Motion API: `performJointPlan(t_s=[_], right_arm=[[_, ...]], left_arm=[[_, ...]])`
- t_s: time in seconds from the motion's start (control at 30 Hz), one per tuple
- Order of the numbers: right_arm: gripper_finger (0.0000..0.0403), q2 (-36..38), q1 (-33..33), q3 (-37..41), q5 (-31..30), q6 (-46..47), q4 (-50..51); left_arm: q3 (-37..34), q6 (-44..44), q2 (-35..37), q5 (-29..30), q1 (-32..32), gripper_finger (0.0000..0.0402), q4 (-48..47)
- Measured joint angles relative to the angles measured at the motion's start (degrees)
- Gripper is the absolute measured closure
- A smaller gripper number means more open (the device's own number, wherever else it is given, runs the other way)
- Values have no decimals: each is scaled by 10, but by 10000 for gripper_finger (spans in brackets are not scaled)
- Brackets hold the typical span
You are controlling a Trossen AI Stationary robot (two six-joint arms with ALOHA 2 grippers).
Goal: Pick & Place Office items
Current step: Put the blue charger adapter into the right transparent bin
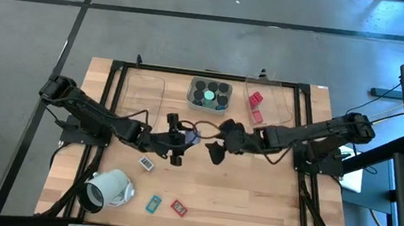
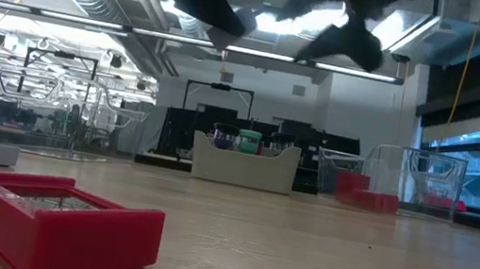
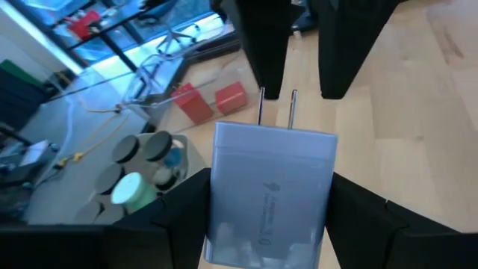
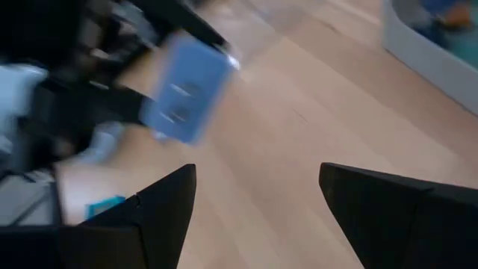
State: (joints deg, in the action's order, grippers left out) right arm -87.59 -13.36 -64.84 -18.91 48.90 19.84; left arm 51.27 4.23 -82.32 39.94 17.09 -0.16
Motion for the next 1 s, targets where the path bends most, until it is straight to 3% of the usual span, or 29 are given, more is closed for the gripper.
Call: performJointPlan(t_s=[0.17, 0.4, 0.67, 1.0], right_arm=[[115, 0, 26, 0, 29, -60, -85], [115, 0, 46, 0, 29, -76, -101], [115, 0, 54, 0, 28, -89, -163], [115, 0, 54, 0, -25, -89, -174]], left_arm=[[0, -1, 0, 26, 8, 182, 0], [0, 0, 0, 72, 6, 182, 0], [0, 0, 0, 72, -12, 182, 5], [0, 78, 0, 71, -16, 182, 100]])
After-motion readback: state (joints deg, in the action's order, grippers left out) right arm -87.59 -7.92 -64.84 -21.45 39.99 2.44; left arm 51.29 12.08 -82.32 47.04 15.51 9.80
